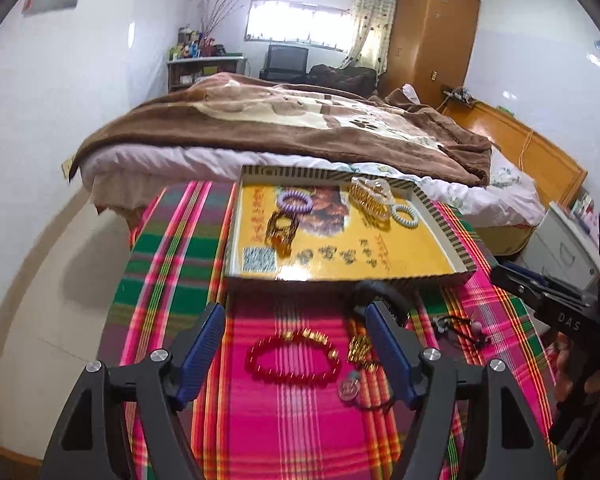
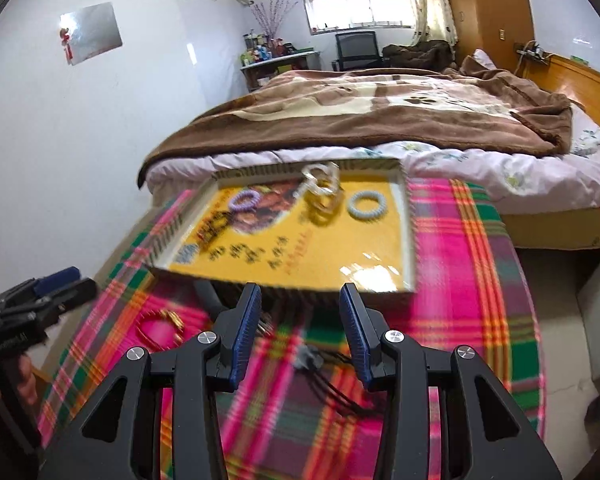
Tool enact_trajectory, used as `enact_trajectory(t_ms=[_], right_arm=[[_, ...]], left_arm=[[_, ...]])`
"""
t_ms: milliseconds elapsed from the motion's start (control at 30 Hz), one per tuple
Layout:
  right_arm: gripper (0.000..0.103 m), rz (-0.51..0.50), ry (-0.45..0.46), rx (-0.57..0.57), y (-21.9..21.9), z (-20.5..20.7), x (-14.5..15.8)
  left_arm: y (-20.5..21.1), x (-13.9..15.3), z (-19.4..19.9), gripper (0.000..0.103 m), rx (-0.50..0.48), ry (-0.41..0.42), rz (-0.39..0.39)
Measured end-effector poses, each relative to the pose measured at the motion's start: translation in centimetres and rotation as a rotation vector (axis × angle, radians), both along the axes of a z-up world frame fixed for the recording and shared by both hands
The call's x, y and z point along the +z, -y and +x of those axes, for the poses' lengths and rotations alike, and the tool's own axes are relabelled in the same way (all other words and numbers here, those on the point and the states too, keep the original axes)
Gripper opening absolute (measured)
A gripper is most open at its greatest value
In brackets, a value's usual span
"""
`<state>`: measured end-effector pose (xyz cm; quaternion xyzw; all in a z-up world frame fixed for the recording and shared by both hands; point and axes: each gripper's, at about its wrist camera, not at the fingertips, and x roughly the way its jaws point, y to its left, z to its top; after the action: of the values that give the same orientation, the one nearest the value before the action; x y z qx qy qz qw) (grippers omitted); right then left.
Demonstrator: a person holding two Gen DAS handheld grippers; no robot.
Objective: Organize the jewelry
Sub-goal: 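Reach the right tool to the black cord necklace and close on it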
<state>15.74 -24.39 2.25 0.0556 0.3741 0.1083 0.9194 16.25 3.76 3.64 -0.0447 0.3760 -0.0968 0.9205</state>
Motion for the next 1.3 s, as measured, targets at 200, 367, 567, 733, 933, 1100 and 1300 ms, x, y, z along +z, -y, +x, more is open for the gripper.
enact_trajectory(t_ms=[200,367,567,733,933,1100,1300], right_arm=[[0.042,-0.076,-0.025,-0.036,2.5,-1.8,-2.0],[0.047,-0.073,-0.074,-0.015,3.6,-2.3,-4.0],[0.054,-0.153,-0.023,0.104,0.7,-2.9,-4.2],[0.054,-0.233,-0.037,0.178,-2.1,-1.9,-5.2],[0.054,-0.242,-0.087,0.206,-3.2,-0.2,-6.3],[0.042,-0.264,-0.116,0.201,-3.5,0.3,-7.1],[0.017,-0.238,-0.114,0.182,-3.2,0.3,-7.1]], left_arm=[[-2.1,-2.8,-1.0,0.08,-0.003,-0.034,-0.038],[-3.0,-5.4,-1.0,0.081,0.004,-0.105,-0.081],[-3.0,-7.1,-1.1,0.081,0.004,-0.139,-0.091],[-2.8,-7.4,-0.8,0.081,0.001,-0.149,-0.093],[-3.1,-7.9,-0.4,0.081,0.014,-0.167,-0.09],[-3.2,-8.2,-0.2,0.081,0.019,-0.175,-0.087],[-3.0,-8.4,0.0,0.081,0.019,-0.183,-0.084]])
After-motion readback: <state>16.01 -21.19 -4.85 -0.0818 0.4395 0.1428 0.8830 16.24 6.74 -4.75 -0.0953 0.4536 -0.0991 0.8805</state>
